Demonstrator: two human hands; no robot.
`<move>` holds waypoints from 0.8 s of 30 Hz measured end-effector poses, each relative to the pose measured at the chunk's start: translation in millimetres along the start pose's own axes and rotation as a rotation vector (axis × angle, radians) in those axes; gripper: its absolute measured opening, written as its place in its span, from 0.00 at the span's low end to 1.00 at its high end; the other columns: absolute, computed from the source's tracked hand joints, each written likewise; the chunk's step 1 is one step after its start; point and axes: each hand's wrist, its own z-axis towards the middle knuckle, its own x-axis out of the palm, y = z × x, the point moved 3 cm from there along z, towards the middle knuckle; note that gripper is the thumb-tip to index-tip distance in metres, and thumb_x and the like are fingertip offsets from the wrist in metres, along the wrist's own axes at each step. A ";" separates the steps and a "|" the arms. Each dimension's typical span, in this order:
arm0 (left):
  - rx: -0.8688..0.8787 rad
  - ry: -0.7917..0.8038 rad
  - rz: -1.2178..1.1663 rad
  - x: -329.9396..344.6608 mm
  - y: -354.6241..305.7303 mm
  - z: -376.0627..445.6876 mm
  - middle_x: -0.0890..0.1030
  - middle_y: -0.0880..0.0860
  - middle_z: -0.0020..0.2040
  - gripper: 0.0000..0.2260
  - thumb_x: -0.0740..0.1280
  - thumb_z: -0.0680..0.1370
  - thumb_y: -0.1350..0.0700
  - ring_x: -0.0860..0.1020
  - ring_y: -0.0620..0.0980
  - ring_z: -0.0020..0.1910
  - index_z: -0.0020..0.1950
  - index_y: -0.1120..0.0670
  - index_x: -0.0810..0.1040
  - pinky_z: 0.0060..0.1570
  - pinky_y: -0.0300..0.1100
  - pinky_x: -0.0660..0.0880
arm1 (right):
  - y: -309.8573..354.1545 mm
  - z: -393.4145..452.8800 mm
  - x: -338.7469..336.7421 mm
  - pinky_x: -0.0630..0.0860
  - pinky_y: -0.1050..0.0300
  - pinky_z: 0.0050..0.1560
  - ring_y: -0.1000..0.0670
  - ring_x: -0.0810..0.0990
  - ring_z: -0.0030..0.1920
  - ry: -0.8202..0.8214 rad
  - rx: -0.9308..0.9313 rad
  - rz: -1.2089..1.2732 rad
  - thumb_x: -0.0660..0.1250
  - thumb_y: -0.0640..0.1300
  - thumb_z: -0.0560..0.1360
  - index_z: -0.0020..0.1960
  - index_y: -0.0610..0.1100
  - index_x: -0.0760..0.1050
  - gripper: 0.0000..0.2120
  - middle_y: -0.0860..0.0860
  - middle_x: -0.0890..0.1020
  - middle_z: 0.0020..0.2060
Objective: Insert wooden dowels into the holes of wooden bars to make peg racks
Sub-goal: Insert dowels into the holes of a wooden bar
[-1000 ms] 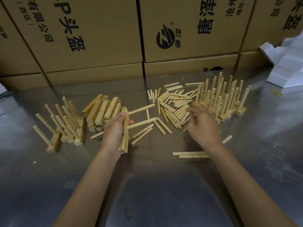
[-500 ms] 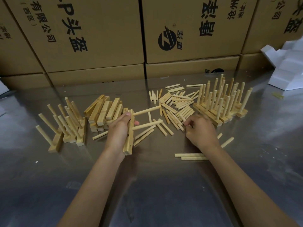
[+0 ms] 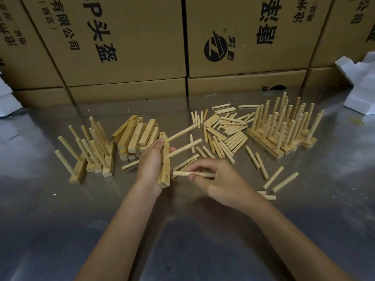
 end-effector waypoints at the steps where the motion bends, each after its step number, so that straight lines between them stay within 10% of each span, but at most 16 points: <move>1: 0.006 -0.003 0.014 0.5 0.2 0.4 0.78 0.47 0.28 0.11 0.62 0.83 0.51 0.68 0.45 0.23 0.50 0.56 0.81 0.23 0.36 0.65 | 2.9 -1.1 6.0 0.70 0.71 0.39 0.64 0.77 0.39 0.020 -0.043 -0.002 0.70 0.40 0.77 0.50 0.48 0.84 0.06 0.62 0.81 0.38; 6: 0.055 -0.011 0.041 2.4 1.0 -3.6 0.81 0.50 0.35 0.14 0.63 0.82 0.50 0.71 0.46 0.25 0.41 0.49 0.83 0.25 0.37 0.68 | 6.9 -4.6 11.0 0.77 0.58 0.51 0.56 0.80 0.49 -0.027 -0.176 -0.140 0.71 0.44 0.76 0.51 0.49 0.84 0.06 0.58 0.82 0.45; 11: 0.169 0.006 0.151 10.4 4.6 -10.2 0.84 0.45 0.37 0.11 0.63 0.82 0.47 0.78 0.50 0.45 0.61 0.45 0.81 0.50 0.52 0.75 | 13.0 -8.1 9.6 0.64 0.70 0.39 0.63 0.73 0.40 -0.030 -0.373 -0.374 0.68 0.40 0.76 0.50 0.50 0.82 0.08 0.67 0.73 0.39; 15: 0.209 0.009 0.149 13.0 5.9 -15.1 0.82 0.44 0.36 0.12 0.63 0.83 0.46 0.76 0.47 0.36 0.60 0.47 0.82 0.34 0.43 0.75 | 17.6 -11.3 10.4 0.64 0.73 0.37 0.67 0.72 0.38 -0.062 -0.408 -0.400 0.67 0.39 0.75 0.50 0.50 0.82 0.09 0.70 0.71 0.37; 24: 0.314 0.030 0.176 15.1 -0.5 -17.6 0.81 0.41 0.35 0.13 0.61 0.83 0.46 0.75 0.46 0.41 0.67 0.43 0.77 0.39 0.43 0.73 | 7.4 -6.7 11.9 0.78 0.59 0.48 0.58 0.81 0.46 -0.098 -0.221 -0.213 0.71 0.41 0.75 0.46 0.49 0.85 0.05 0.61 0.83 0.41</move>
